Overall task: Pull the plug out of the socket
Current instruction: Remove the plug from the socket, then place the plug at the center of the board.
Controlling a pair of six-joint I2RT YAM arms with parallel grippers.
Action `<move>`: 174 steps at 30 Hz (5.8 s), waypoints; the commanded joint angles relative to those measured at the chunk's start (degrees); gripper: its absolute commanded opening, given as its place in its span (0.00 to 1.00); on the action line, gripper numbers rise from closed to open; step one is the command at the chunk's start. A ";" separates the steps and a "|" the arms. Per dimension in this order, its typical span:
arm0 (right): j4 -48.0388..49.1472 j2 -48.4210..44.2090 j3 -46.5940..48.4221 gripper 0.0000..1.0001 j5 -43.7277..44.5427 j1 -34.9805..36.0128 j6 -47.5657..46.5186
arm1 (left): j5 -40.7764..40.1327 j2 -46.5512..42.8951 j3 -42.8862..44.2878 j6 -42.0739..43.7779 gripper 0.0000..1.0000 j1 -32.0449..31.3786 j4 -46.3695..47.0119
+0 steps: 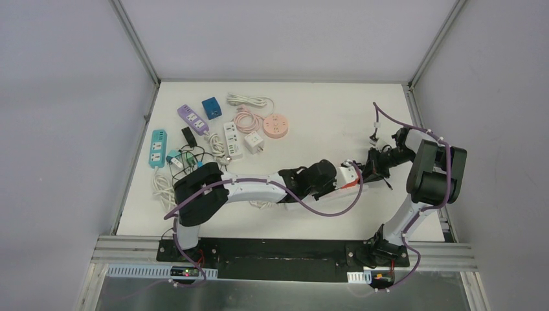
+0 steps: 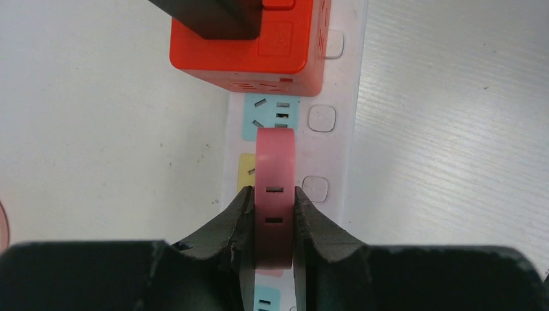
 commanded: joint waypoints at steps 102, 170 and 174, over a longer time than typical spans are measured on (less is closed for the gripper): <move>8.29 4.62 -0.54 0.03 15.01 2.04 -0.08 | -1.13 -1.12 10.13 2.61 0.00 0.63 -13.02; 2.66 -9.05 0.58 0.13 -4.59 -3.09 -11.75 | 4.29 -35.28 -14.70 -29.83 0.00 41.73 -33.18; 2.58 -8.96 0.61 0.13 -4.63 -3.19 -11.72 | 4.16 -34.31 -15.07 -30.59 0.00 45.96 -33.47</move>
